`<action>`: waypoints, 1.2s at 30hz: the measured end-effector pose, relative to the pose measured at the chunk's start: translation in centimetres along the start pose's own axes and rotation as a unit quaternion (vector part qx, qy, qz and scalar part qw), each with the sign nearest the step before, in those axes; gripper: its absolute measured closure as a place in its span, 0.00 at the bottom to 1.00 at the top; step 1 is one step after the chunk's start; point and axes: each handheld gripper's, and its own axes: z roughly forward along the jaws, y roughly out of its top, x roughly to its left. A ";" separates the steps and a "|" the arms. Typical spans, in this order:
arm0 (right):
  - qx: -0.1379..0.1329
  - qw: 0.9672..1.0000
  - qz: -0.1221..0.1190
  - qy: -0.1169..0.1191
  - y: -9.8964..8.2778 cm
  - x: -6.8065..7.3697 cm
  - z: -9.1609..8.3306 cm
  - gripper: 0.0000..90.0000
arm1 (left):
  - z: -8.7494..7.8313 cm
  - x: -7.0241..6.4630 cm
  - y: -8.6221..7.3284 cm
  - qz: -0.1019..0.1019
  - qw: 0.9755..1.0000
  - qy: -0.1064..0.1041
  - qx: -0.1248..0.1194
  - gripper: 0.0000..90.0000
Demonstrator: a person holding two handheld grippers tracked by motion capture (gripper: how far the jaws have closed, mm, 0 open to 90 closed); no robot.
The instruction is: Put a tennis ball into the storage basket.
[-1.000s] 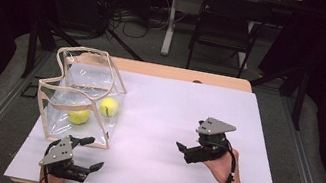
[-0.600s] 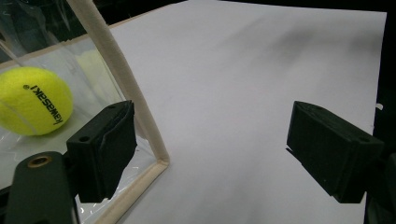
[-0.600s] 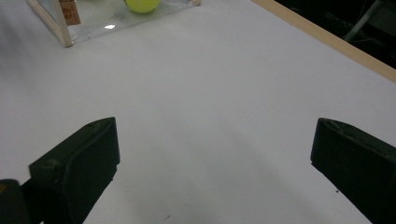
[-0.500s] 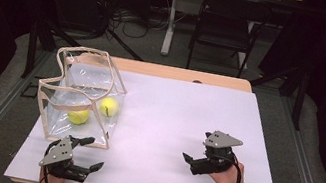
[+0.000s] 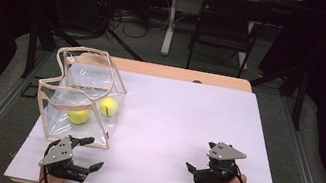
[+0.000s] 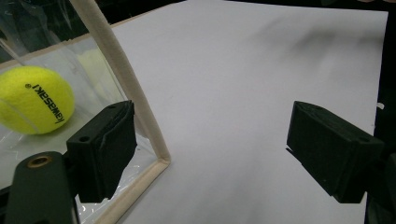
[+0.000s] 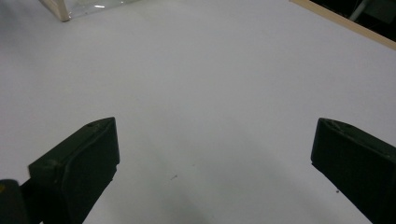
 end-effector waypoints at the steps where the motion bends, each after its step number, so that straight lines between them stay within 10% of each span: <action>1: 0.000 1.000 -0.001 -0.001 -0.2 0.0 0.0 0.01 | 0.0 0.0 0.0 0.000 1.000 0.000 0.000 0.18; 36: -0.019 0.999 0.020 -0.032 -6.2 0.4 -1.8 0.00 | 0.2 -0.1 0.0 0.001 1.000 -0.001 0.006 0.18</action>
